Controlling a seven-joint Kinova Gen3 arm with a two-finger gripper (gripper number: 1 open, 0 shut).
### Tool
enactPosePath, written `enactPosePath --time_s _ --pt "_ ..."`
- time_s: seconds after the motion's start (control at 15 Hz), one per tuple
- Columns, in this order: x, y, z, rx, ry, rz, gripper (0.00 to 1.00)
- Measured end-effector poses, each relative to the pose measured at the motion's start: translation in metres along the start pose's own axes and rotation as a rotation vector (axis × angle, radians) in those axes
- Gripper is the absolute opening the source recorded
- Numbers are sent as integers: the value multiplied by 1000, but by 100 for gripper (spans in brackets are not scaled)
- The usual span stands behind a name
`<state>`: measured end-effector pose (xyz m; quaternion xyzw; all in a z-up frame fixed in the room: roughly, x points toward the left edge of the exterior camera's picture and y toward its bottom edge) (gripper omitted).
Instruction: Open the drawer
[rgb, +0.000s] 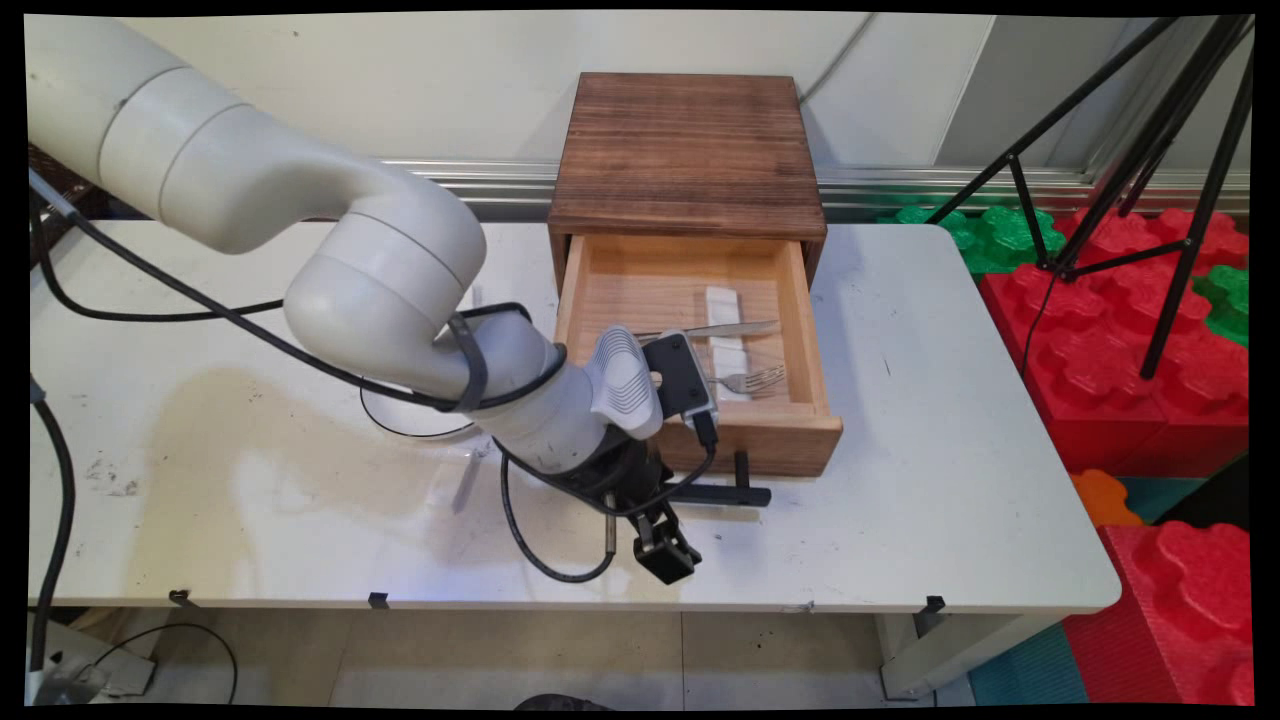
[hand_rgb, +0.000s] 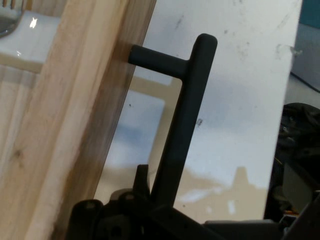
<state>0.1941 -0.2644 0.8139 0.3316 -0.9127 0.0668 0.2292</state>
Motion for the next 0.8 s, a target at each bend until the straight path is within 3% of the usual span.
enactPosePath --time_s 0.8 --pt "-5 18 -6 -11 4 7 100"
